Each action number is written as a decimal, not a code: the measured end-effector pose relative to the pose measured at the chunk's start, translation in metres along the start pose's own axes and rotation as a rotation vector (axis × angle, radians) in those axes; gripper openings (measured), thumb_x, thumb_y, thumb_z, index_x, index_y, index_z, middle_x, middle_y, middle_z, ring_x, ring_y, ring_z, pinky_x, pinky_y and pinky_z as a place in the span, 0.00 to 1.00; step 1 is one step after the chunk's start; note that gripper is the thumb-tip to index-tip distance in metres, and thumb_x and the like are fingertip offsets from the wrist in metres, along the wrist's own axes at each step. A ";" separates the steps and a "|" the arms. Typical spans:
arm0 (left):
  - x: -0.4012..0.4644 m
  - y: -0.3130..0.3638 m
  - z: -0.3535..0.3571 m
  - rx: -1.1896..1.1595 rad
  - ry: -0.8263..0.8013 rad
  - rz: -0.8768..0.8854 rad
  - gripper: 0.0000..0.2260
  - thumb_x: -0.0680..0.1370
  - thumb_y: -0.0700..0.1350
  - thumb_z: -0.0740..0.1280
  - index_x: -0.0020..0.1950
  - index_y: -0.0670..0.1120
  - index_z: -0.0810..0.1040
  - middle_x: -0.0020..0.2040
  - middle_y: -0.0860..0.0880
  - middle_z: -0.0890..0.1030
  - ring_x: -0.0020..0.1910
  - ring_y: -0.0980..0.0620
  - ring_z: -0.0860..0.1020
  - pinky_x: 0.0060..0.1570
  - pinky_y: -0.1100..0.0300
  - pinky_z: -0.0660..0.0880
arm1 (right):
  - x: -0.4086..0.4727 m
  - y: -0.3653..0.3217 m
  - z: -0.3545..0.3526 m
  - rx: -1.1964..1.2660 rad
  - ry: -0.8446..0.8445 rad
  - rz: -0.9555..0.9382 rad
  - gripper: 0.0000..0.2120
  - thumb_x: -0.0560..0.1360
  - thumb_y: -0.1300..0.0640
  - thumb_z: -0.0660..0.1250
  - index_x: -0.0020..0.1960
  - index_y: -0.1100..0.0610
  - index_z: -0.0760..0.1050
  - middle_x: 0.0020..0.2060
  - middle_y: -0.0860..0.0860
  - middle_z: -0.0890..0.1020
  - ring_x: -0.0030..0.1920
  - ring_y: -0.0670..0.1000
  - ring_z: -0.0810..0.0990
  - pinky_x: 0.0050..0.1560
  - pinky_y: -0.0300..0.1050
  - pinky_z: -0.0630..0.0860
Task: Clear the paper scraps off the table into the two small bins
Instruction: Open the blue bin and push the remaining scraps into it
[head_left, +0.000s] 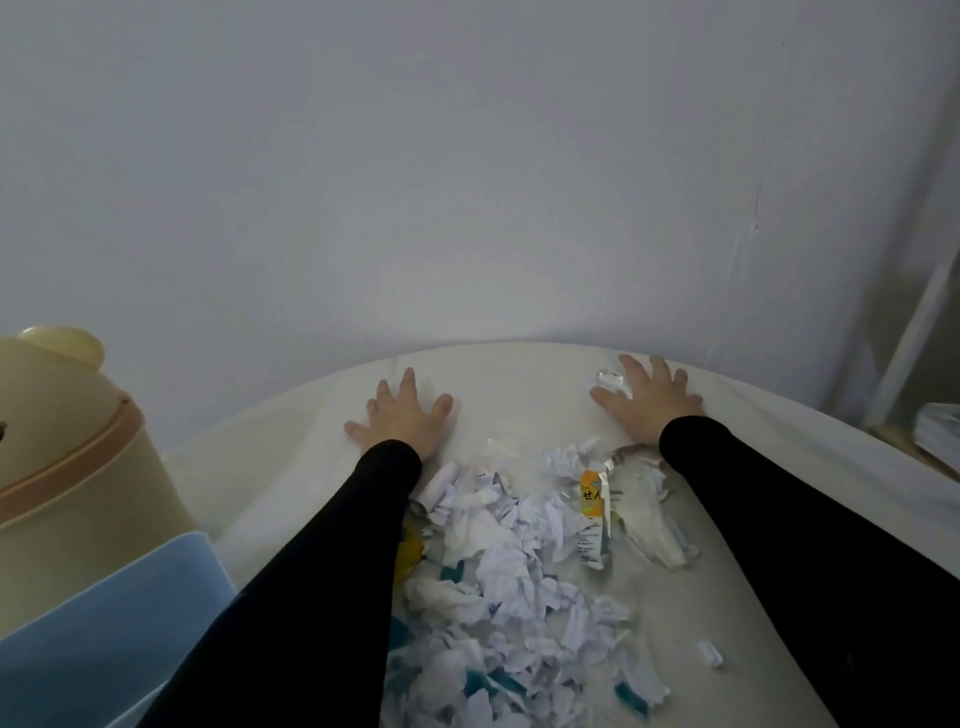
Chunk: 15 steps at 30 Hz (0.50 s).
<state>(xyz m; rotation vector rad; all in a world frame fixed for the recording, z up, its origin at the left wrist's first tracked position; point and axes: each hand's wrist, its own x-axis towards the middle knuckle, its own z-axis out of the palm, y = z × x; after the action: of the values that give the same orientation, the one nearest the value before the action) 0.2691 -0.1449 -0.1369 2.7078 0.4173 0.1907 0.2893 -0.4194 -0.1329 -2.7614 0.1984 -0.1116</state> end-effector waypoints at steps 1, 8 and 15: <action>0.004 0.001 0.000 0.013 -0.004 0.027 0.30 0.78 0.64 0.50 0.77 0.55 0.49 0.78 0.48 0.51 0.76 0.46 0.55 0.69 0.37 0.49 | 0.002 -0.001 0.000 -0.017 -0.009 -0.036 0.33 0.76 0.34 0.53 0.76 0.44 0.50 0.77 0.50 0.48 0.76 0.60 0.47 0.71 0.60 0.52; 0.006 0.006 0.001 0.047 0.000 0.233 0.20 0.80 0.56 0.50 0.56 0.44 0.74 0.60 0.46 0.75 0.60 0.45 0.73 0.64 0.47 0.62 | 0.008 -0.011 -0.002 -0.081 -0.160 -0.288 0.25 0.81 0.43 0.50 0.76 0.48 0.55 0.77 0.46 0.55 0.76 0.55 0.53 0.72 0.57 0.53; -0.004 0.001 -0.008 -0.147 -0.088 0.187 0.20 0.82 0.53 0.51 0.67 0.46 0.71 0.70 0.47 0.71 0.69 0.44 0.67 0.66 0.56 0.60 | -0.018 -0.031 0.004 -0.115 -0.311 -0.377 0.23 0.84 0.50 0.42 0.78 0.50 0.51 0.78 0.46 0.49 0.78 0.52 0.44 0.75 0.56 0.47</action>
<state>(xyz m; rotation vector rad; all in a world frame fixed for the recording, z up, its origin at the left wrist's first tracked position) 0.2645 -0.1445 -0.1297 2.5970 0.1184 0.1463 0.2757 -0.3869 -0.1268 -2.8487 -0.4097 0.2393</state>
